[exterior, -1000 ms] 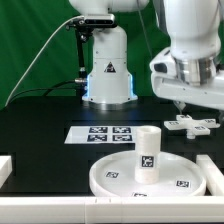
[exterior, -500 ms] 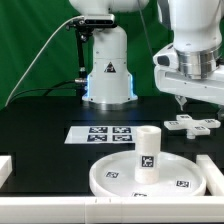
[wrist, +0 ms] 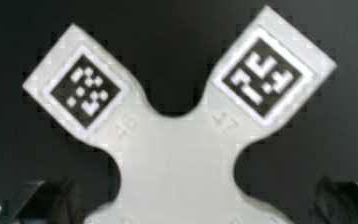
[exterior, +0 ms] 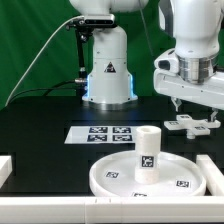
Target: Assemble round table
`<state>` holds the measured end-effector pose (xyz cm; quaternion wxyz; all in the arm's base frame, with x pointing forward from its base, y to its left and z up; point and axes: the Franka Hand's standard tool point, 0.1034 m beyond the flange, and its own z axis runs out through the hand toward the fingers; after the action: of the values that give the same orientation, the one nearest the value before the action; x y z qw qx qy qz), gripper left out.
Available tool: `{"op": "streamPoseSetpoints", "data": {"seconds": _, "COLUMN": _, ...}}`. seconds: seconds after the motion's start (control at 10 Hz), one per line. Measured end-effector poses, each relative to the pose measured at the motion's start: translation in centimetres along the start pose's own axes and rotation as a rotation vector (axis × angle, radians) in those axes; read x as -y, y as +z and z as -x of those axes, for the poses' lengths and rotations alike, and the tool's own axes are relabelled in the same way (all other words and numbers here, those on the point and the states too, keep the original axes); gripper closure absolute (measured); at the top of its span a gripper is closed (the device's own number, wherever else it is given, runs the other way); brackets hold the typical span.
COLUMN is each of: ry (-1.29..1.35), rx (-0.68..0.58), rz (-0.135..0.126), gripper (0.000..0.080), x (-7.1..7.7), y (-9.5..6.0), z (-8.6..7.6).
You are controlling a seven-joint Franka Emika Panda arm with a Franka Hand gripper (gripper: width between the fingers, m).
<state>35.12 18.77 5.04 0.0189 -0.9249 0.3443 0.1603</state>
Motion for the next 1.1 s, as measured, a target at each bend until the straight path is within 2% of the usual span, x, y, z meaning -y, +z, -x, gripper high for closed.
{"op": "streamPoseSetpoints", "data": {"seconds": 0.2, "ry": 0.004, "rx": -0.001, "rz": -0.003, "gripper": 0.0151, "x": 0.0, "y": -0.1, "z": -0.2}}
{"op": "streamPoseSetpoints", "data": {"seconds": 0.5, "ry": -0.034, "rx": -0.015, "rz": 0.009, "gripper": 0.0151, "x": 0.3, "y": 0.2, "z": 0.3}}
{"op": "streamPoseSetpoints", "data": {"seconds": 0.9, "ry": -0.044, "rx": -0.022, "rz": 0.004, "gripper": 0.0151, "x": 0.2, "y": 0.4, "z": 0.0}}
{"op": "streamPoseSetpoints", "data": {"seconds": 1.1, "ry": -0.045, "rx": -0.028, "rz": 0.003, "gripper": 0.0151, "x": 0.0, "y": 0.9, "z": -0.4}}
